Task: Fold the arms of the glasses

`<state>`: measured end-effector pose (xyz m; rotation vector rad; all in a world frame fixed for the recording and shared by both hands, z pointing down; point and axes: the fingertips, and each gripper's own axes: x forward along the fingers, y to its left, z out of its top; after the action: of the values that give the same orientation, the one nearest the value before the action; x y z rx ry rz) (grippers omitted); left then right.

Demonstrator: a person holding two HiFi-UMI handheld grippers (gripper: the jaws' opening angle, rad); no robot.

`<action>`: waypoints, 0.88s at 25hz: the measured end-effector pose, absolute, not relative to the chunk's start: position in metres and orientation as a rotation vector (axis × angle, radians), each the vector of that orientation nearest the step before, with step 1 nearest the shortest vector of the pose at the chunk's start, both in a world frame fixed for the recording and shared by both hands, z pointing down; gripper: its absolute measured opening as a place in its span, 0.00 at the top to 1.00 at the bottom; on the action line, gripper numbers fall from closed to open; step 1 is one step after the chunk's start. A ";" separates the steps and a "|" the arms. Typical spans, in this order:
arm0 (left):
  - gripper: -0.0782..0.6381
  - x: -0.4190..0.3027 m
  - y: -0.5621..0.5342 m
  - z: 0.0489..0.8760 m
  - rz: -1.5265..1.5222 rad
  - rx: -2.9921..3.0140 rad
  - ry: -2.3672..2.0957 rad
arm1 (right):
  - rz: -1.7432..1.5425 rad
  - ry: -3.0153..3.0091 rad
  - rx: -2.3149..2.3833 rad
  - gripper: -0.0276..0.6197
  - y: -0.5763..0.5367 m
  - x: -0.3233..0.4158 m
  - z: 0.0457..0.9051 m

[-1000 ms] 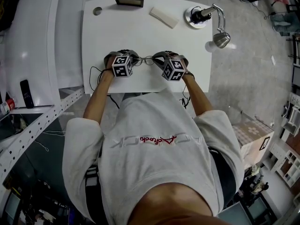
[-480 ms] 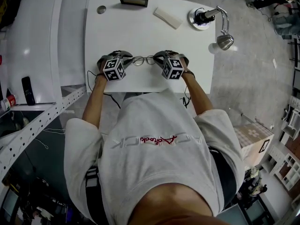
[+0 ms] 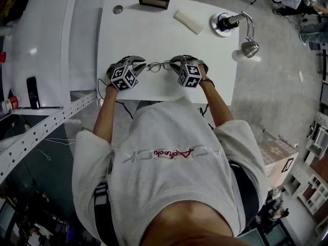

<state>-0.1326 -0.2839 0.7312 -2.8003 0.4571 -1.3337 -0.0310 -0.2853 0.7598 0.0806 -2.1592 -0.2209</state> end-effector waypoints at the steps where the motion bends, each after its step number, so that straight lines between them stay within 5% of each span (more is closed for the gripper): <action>1: 0.79 -0.131 -0.284 0.729 -1.321 -2.805 0.465 | -0.215 -2.163 0.093 0.85 -0.286 -0.032 0.758; 22: 0.87 -0.087 -0.273 0.672 -0.821 -3.126 0.911 | 0.111 -2.465 0.582 0.92 -0.286 -0.011 0.693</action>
<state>-0.0870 -0.2732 0.6724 -3.1257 0.9112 -0.8208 -0.0113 -0.2863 0.6927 0.5822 -2.4649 0.1112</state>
